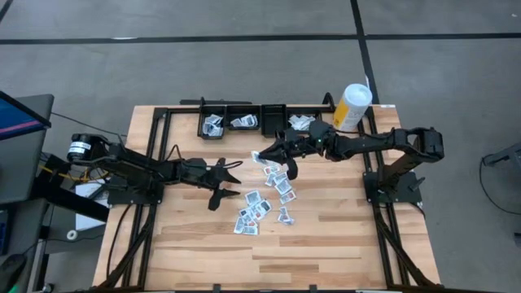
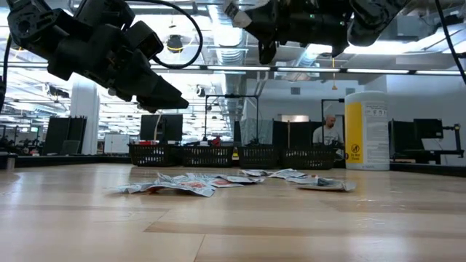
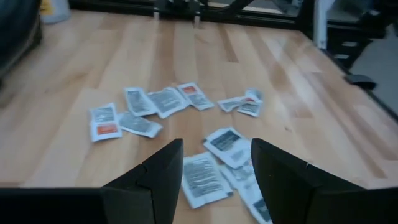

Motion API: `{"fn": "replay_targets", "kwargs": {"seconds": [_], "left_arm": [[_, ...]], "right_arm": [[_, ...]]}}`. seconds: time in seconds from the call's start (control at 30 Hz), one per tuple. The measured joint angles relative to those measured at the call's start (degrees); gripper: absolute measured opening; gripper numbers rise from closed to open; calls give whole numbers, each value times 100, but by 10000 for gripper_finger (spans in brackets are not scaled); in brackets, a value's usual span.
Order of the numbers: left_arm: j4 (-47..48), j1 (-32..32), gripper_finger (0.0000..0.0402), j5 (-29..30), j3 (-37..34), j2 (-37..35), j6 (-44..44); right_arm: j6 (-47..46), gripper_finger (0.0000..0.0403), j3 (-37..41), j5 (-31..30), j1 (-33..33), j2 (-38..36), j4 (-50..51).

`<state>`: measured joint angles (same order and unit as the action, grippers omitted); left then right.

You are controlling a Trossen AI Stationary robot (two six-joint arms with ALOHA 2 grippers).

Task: Pick & Place First Aid Supplies
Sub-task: Put the black towelette pack into the middle left black bin

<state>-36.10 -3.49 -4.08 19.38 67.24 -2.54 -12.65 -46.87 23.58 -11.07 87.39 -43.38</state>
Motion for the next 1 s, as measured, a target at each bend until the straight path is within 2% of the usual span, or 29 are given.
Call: {"fn": "replay_targets", "kwargs": {"seconds": [0.17,0.3,0.5,0.63,0.83,1.0], "left_arm": [[-51,2,191,613,0,0,176],[-48,2,191,1217,0,0,273],[-147,13,191,1969,-143,37,236],[-175,49,191,2254,-215,150,138],[-685,190,191,2248,-204,472,137],[-1071,394,191,2243,-203,797,690]], "right_arm": [[1151,15,-2,-849,-43,14,551],[1744,15,-2,-1623,-98,374,494],[1789,12,-291,-1627,-240,1302,461],[1931,14,-435,-1612,-231,1639,416],[2125,16,-553,-1605,-164,1845,446],[2226,16,-577,-1603,-97,1878,515]]}}
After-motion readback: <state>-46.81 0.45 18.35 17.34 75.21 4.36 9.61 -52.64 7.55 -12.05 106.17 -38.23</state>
